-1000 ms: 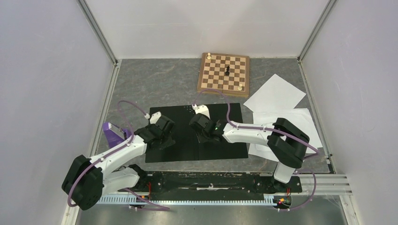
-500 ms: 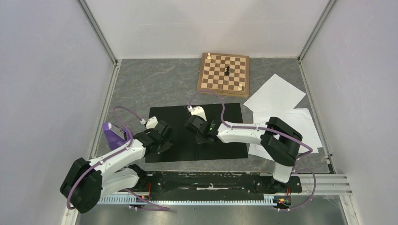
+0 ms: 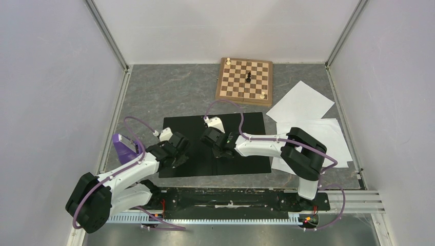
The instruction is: Put the files into the folder
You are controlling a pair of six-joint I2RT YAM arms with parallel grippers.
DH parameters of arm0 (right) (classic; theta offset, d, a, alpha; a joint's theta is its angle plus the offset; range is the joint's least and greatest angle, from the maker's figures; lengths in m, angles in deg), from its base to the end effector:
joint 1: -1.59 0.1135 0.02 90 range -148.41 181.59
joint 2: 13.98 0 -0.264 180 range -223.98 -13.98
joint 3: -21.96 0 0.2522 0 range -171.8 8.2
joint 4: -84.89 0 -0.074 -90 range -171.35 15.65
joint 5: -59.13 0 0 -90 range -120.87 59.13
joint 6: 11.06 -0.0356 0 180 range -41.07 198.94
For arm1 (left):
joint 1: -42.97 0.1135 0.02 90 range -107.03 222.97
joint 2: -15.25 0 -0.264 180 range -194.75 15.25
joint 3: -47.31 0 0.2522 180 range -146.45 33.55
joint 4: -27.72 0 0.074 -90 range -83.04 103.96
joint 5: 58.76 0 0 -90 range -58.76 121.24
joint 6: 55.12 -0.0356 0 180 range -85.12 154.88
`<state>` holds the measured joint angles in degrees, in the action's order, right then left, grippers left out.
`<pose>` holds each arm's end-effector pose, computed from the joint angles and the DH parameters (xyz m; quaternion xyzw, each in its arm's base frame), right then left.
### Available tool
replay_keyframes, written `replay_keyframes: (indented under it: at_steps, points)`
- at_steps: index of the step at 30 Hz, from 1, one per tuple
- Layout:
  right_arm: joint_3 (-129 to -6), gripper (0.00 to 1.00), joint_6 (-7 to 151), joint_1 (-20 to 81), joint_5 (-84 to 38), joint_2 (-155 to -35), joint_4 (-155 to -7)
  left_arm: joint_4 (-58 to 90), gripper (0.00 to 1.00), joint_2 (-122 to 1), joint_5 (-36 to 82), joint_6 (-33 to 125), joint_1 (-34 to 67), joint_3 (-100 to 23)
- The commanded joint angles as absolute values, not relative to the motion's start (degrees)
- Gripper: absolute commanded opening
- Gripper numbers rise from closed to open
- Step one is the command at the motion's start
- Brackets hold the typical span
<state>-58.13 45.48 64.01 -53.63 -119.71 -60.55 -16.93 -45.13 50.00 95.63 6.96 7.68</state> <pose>0.1845 0.3234 0.1658 -0.1878 0.9300 0.0594 0.3104 0.1444 -0.0908 0.1557 -0.2404 0.9342 -0.0514 0.2586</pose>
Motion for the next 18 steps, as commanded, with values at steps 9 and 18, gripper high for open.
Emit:
replay_keyframes:
  at_steps: [9, 18]
  points:
    - [-55.05, 0.01, 44.07, 64.08, -56.83, -121.0, -57.33, -18.38, 0.02, -45.86, 53.29, 99.02, 7.2, 8.33]
    - [-54.52, 0.02, 44.93, 64.08, -55.18, -122.67, -58.38, -18.73, 0.02, -46.64, 53.35, 99.28, 7.2, 7.89]
